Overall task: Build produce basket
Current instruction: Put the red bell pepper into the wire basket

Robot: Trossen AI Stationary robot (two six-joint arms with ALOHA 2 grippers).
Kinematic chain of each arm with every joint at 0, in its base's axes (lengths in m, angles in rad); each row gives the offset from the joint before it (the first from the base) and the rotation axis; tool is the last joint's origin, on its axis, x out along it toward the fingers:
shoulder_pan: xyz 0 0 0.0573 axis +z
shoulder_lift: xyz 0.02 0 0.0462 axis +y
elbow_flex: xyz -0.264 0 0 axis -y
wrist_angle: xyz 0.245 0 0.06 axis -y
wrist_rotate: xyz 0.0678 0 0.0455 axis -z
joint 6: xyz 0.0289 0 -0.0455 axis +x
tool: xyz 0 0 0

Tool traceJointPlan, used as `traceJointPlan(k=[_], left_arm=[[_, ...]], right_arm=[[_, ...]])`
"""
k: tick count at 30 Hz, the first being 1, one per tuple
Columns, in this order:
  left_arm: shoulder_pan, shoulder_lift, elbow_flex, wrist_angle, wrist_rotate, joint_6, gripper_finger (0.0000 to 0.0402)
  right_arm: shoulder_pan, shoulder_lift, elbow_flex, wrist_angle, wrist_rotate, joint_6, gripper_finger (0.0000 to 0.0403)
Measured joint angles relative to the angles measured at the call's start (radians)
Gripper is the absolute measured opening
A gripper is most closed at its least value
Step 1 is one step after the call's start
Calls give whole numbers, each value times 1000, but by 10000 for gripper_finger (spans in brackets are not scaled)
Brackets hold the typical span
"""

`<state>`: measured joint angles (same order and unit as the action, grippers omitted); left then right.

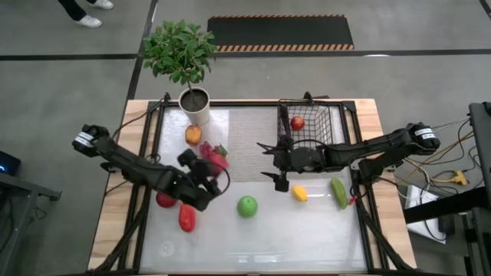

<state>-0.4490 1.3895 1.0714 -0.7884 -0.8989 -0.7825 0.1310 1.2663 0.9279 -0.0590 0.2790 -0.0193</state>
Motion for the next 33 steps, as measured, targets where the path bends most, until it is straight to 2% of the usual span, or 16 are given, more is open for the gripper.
traceJointPlan(k=[3, 6, 13, 16, 19, 25, 30, 33], left_arm=[[-16, 0, -23, 225, 9, 223, 245], [-19, 0, -67, 446, 54, 421, 245], [-18, 0, -173, 818, 152, 704, 245], [-17, 0, -210, 961, 169, 780, 245], [-7, 0, -233, 1036, 190, 826, 245], [28, 0, -259, 1151, 211, 855, 245], [64, 5, -285, 1254, 287, 869, 245], [77, 25, -290, 1333, 299, 907, 245]], right_arm=[[2, 0, -4, 45, -6, -19, 352], [2, 0, -12, 115, -76, -35, 362], [2, 0, -67, 337, -219, -67, 364], [2, 0, -80, 389, -287, -78, 364], [3, 0, -84, 399, -335, -84, 364], [2, 0, -84, 415, -340, -85, 364], [2, 0, -84, 413, -340, -83, 364], [2, 0, -85, 412, -340, -80, 364]])
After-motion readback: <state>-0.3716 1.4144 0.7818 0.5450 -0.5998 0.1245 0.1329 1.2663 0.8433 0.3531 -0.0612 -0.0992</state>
